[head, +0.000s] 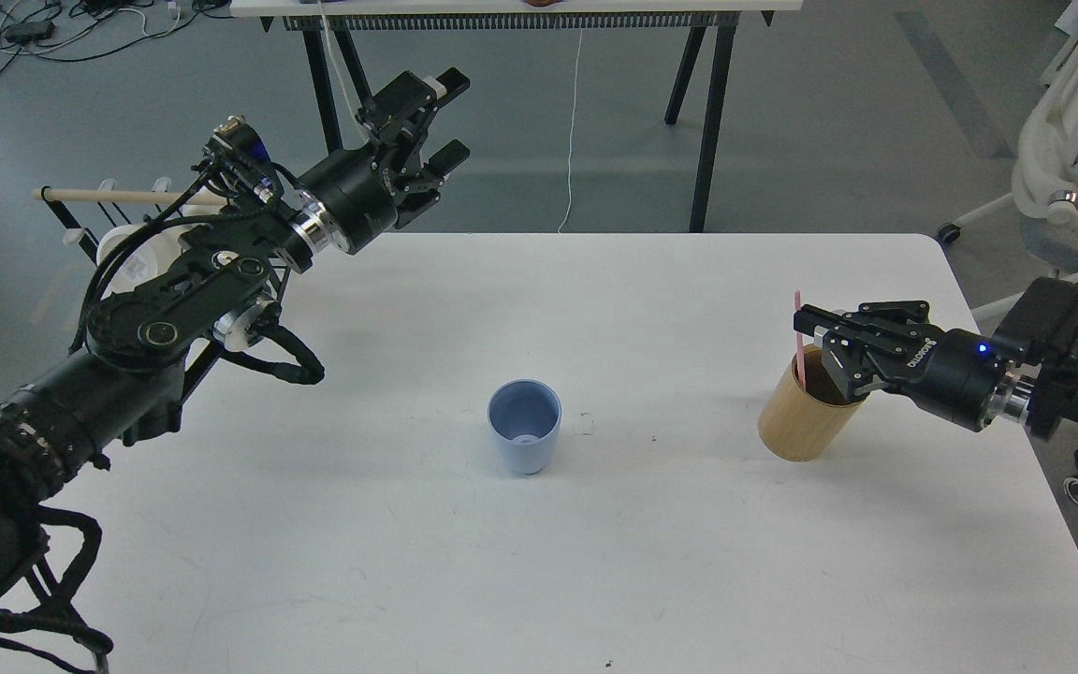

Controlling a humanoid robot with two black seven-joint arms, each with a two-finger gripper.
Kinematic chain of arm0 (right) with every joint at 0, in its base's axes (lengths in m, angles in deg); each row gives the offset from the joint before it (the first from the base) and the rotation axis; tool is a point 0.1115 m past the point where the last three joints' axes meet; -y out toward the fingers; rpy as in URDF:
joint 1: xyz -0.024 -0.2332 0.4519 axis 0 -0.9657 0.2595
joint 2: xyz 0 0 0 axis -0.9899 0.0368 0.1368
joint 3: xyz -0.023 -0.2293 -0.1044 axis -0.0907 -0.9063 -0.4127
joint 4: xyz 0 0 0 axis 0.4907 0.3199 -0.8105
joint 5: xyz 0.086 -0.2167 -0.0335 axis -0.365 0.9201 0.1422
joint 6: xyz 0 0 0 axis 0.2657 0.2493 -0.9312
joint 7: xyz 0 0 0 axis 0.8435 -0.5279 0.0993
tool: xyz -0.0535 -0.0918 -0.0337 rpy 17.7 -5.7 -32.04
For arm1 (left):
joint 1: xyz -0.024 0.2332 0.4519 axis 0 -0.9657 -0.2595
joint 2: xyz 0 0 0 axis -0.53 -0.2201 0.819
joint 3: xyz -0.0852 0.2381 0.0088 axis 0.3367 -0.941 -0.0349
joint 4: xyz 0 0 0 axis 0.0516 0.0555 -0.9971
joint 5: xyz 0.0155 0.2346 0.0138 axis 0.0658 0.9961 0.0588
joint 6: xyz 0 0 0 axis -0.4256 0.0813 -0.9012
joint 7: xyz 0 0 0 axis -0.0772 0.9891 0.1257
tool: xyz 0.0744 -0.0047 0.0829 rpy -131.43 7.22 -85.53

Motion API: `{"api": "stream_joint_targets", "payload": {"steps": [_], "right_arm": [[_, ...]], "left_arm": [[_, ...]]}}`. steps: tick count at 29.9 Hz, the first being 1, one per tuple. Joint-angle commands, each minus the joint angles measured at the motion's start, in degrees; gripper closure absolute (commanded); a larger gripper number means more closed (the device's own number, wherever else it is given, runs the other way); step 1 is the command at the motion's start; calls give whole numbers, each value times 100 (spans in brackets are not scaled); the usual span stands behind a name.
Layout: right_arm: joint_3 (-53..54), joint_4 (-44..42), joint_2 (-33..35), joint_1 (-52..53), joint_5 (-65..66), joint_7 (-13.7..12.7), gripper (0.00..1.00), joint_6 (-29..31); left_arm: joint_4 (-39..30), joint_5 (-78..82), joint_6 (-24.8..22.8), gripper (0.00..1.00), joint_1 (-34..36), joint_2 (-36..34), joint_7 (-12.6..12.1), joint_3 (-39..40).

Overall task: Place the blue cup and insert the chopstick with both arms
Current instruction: 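Grasp the pink straw with the right gripper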

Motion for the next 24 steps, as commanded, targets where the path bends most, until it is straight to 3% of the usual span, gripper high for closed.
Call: {"api": "stream_joint_targets", "payload": {"steps": [1,10,13,15,19,24], "right_arm": [[-1,1,58,-9,-2,0,93,-66],[8,1,119,-26,-38,0,91,-233],[26,1,119,-44,-81,0,63,-286],[8,1,119,-62,-99,0,52,-356],[-9,-148,110,-70,-108,0,42,-356],[-27,-552,23,-88,-117,0,40,-356]], "left_arm": [[6,0,6,2,-3,14,0,0],[6,-9,6,2,-3,22,0,0],[6,-9,6,2,-3,31,0,0],[6,-9,6,2,-3,31,0,0],[14,-9,6,2,-12,31,0,0],[85,-9,6,2,-47,40,0,0]]}}
